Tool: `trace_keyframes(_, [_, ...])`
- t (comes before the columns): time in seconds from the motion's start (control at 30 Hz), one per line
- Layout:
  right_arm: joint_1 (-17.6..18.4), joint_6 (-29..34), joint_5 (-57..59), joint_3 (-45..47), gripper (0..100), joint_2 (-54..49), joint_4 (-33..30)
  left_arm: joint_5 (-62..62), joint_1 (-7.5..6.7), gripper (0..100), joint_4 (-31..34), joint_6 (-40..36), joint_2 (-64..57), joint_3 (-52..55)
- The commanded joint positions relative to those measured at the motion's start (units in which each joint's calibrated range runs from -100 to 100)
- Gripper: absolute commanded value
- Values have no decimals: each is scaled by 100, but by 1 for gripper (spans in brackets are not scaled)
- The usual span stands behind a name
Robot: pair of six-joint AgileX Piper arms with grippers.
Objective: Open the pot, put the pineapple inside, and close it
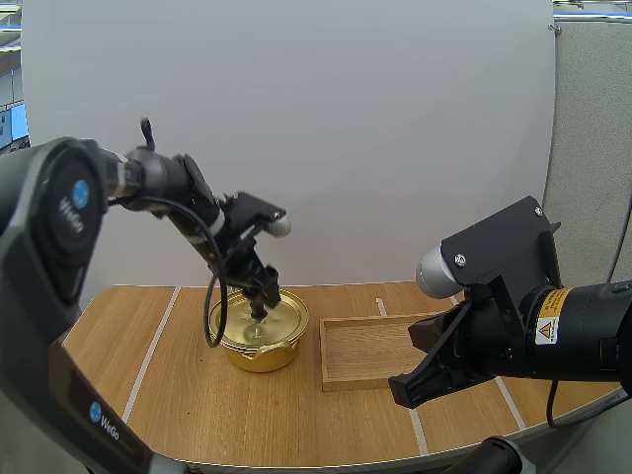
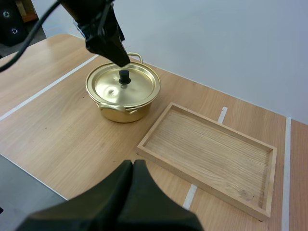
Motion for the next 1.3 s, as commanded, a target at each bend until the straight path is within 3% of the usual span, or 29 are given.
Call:
trace_keyframes(0.0, [-24, -28, 0, 3, 0, -42, -27, 623, 1, 100, 150, -200, -573, -353])
trace_keyframes(0.37, [-65, -28, 0, 3, 0, -42, -25, 1709, 1, 100, 336, -423, -2688, -614])
trace_keyframes(0.83, [-117, -28, 0, 3, 0, -42, -25, 1709, 1, 100, 336, -1071, -5036, -602])
trace_keyframes(1.2, [-316, -28, 0, 3, 0, -232, -14, 1709, 1, 100, 336, -1351, -6660, 451])
trace_keyframes(1.23, [-334, -28, 0, 3, 0, -291, -14, 1709, 1, 93, 336, -1413, -6777, 567])
trace_keyframes(1.27, [-365, -28, 0, 3, 0, -348, 1, 1709, 1, 79, 336, -1457, -6890, 675])
